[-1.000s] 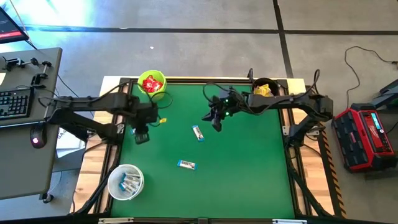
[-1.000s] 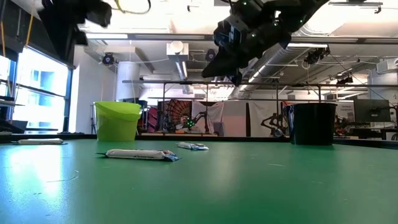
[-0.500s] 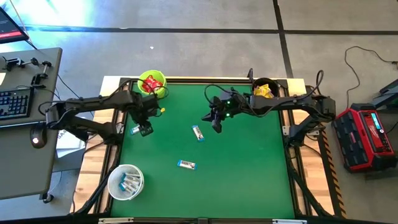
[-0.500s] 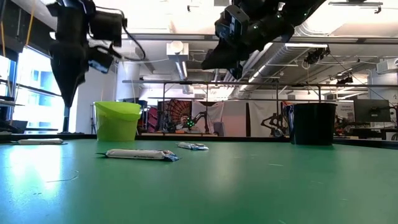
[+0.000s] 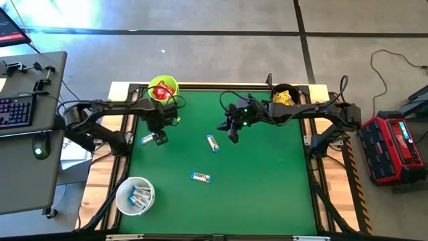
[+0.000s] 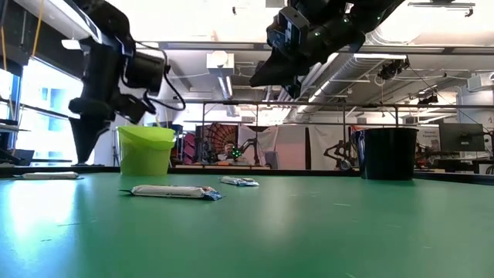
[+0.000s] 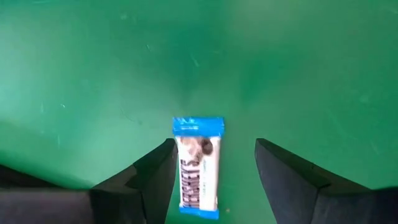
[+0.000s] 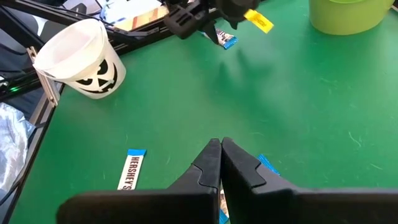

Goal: Sort candy by brand, put in halloween buckets
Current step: Put the white chocolate into the white bucket

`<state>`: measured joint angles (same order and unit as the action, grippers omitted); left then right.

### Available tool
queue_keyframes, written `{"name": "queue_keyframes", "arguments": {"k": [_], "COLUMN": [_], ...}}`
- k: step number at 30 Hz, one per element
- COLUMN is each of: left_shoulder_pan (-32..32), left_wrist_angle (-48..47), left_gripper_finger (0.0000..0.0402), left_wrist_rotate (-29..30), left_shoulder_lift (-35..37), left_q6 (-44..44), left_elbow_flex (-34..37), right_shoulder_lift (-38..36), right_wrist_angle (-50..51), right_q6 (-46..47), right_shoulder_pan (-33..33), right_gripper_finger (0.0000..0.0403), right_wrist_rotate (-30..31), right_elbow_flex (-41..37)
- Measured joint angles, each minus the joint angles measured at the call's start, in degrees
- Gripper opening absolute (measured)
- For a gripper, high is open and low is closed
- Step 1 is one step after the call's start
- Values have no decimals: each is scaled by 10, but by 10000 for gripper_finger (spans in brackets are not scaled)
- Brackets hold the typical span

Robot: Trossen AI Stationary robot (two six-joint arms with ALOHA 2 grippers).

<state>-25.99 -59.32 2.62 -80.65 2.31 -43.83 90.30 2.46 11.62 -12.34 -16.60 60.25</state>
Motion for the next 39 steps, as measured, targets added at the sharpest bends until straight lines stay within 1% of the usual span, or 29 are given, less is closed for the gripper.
{"name": "queue_keyframes", "arguments": {"k": [8,16,20,28,35,39], "left_shoulder_pan": [-25,-29,-29,-29,-29,-29], "left_wrist_angle": [8,34,32,30,29,28], "left_gripper_finger": [210,209,201,150,89,50], "left_wrist_rotate": [12,12,9,3,-3,-5], "left_shoulder_lift": [-59,-97,-113,-135,-135,-136], "left_q6": [-10,-9,-10,-10,-11,-25], "left_elbow_flex": [0,-1,-3,-4,-3,-3], "right_shoulder_lift": [0,0,0,0,0,0], "right_wrist_angle": [0,0,0,0,0,0], "right_q6": [0,1,1,1,1,1], "right_shoulder_pan": [0,0,0,0,0,0], "right_gripper_finger": [0,0,0,0,0,0], "right_wrist_rotate": [0,0,0,0,0,0], "right_elbow_flex": [0,0,0,0,0,0]}}
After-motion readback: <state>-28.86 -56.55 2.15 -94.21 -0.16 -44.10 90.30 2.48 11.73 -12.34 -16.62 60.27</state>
